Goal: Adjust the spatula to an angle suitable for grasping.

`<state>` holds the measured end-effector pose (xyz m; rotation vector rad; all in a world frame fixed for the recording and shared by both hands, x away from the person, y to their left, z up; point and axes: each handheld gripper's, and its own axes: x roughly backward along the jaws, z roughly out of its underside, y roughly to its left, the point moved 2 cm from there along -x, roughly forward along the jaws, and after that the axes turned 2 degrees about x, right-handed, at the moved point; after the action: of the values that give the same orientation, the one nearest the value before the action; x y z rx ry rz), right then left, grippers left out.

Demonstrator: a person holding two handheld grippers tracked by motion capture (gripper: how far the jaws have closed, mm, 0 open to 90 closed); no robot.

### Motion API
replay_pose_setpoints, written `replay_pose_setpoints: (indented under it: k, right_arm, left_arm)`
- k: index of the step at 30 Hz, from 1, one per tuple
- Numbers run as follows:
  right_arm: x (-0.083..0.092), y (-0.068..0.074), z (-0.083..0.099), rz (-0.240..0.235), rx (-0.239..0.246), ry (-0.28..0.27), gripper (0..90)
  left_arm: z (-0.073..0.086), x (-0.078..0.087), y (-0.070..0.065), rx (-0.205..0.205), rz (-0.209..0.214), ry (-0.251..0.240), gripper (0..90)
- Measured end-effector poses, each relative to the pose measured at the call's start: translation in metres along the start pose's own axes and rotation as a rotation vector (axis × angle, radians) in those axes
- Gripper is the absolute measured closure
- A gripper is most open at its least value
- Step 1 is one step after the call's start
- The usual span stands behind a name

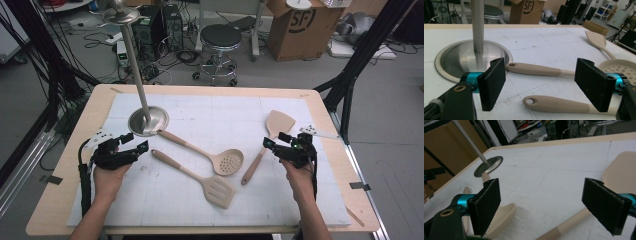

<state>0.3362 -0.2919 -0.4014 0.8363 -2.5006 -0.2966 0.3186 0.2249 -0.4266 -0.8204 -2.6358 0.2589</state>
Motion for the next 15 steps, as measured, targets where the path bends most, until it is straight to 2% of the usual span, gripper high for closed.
replay_pose_setpoints:
  k: [2, 3, 6, 7, 8, 10, 11, 12, 14, 15]
  right_arm:
    - [-0.002, 0.0, -0.004, -0.002, 0.002, 0.014, 15.2]
    - [-0.008, -0.001, -0.011, -0.003, 0.005, 0.031, 16.1]
    - [-0.018, -0.008, -0.02, -0.016, 0.013, 0.064, 28.2]
    - [-0.022, -0.012, -0.022, -0.014, 0.014, 0.073, 36.7]
    - [-0.026, -0.015, -0.023, -0.007, 0.017, 0.086, 52.0]
    - [-0.034, -0.02, -0.025, 0.017, 0.031, 0.128, 63.7]
    - [-0.04, -0.023, -0.026, 0.02, 0.033, 0.156, 72.7]
    - [-0.044, -0.026, -0.027, 0.024, 0.043, 0.176, 75.1]
    - [-0.054, -0.032, -0.027, 0.024, 0.056, 0.215, 86.8]
    - [-0.057, -0.034, -0.026, 0.026, 0.059, 0.225, 89.7]
  left_arm:
    - [0.0, -0.001, -0.001, -0.002, 0.004, 0.003, 25.5]
    - [0.0, -0.001, -0.001, -0.008, 0.001, 0.003, 25.5]
    - [0.0, 0.0, -0.002, -0.017, 0.002, 0.003, 25.5]
    - [0.001, 0.001, -0.002, -0.02, 0.001, 0.002, 25.5]
    - [0.001, 0.001, -0.003, -0.02, 0.0, 0.003, 25.6]
    - [0.001, 0.0, -0.003, -0.027, -0.002, 0.008, 25.6]
    - [0.001, 0.0, -0.003, -0.028, 0.001, 0.01, 25.6]
    - [0.002, 0.0, -0.004, -0.029, 0.003, 0.01, 25.6]
    - [0.002, -0.001, -0.005, -0.03, 0.016, 0.015, 25.6]
    - [0.002, -0.001, -0.005, -0.03, 0.016, 0.015, 25.5]
